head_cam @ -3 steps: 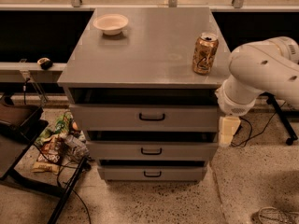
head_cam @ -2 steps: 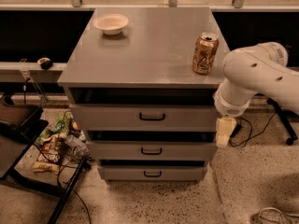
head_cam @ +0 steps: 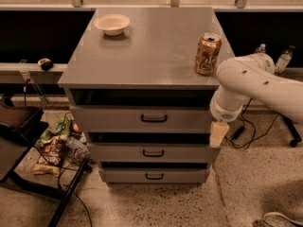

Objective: Open top drawer

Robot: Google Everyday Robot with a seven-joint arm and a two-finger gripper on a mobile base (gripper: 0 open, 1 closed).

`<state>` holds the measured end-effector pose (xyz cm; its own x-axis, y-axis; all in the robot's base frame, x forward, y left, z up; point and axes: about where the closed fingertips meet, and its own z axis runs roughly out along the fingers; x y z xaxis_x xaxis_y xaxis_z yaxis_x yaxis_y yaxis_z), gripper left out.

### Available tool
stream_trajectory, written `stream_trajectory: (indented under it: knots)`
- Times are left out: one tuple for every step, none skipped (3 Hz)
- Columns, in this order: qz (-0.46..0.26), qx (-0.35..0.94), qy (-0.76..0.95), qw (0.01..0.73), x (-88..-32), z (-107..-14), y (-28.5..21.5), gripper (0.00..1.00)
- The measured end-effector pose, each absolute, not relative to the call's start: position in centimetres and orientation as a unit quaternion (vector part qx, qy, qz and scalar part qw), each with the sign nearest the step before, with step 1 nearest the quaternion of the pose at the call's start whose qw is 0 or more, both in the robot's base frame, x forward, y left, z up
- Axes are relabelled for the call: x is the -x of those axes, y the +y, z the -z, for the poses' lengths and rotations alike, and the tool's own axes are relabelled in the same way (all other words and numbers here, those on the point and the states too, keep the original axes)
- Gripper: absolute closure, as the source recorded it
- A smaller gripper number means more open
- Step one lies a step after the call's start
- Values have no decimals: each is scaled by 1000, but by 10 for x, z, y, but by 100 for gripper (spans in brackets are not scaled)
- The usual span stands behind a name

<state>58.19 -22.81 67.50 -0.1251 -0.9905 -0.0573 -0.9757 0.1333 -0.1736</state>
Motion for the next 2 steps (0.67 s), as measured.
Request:
stream_trajectory:
  knots:
    - [45, 650, 755, 72, -579, -669, -229, 42]
    - [47, 646, 759, 68, -577, -673, -232, 66]
